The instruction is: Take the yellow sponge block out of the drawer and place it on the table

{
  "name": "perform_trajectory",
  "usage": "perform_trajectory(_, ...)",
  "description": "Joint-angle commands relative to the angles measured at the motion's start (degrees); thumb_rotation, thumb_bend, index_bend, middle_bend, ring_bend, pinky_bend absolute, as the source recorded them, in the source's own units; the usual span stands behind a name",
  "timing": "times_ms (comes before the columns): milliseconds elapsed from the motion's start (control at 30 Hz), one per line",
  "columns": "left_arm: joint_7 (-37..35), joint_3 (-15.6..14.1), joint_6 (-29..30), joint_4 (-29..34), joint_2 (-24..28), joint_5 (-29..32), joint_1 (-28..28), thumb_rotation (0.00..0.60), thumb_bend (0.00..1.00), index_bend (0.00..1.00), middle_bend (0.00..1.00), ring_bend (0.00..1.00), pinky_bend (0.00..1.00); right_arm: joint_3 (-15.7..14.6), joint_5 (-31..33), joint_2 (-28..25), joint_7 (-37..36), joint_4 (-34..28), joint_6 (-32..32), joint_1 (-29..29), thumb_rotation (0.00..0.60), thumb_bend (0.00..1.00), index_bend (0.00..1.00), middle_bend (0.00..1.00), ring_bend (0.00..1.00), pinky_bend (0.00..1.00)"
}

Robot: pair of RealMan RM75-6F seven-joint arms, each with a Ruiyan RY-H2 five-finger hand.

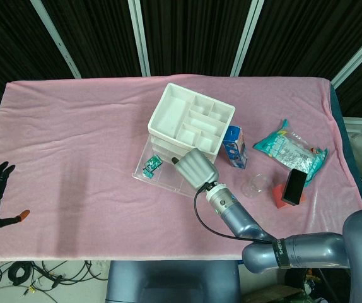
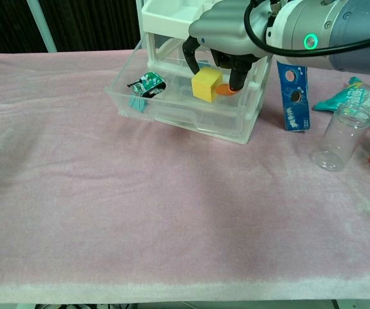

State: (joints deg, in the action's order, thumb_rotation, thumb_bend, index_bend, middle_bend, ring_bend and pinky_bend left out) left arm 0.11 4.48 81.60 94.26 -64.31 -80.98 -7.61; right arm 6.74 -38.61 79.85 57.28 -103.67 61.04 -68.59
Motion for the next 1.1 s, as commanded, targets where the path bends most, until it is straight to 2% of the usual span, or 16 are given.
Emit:
perform_trajectory(33,0.0,0.0,0.0,0.0,0.0,0.0,0.0,0.600,0.00,0.00,0.00,0.00,0.00,0.1,0.1,0.1,-0.1,-0.1,0.1,-0.1,0.600,0.26,0.40,0.98,0.98,0.90)
perform_trajectory(1100,0.1,0.0,0.1,0.1,0.0,-0.1,0.0,0.600,0.00,0.00,0.00,0.00,0.00,-0.8,0.2,1.0,0.0,0.5,0.8,-0.1,0.600,0.26,0.41,0.98,0.98,0.90)
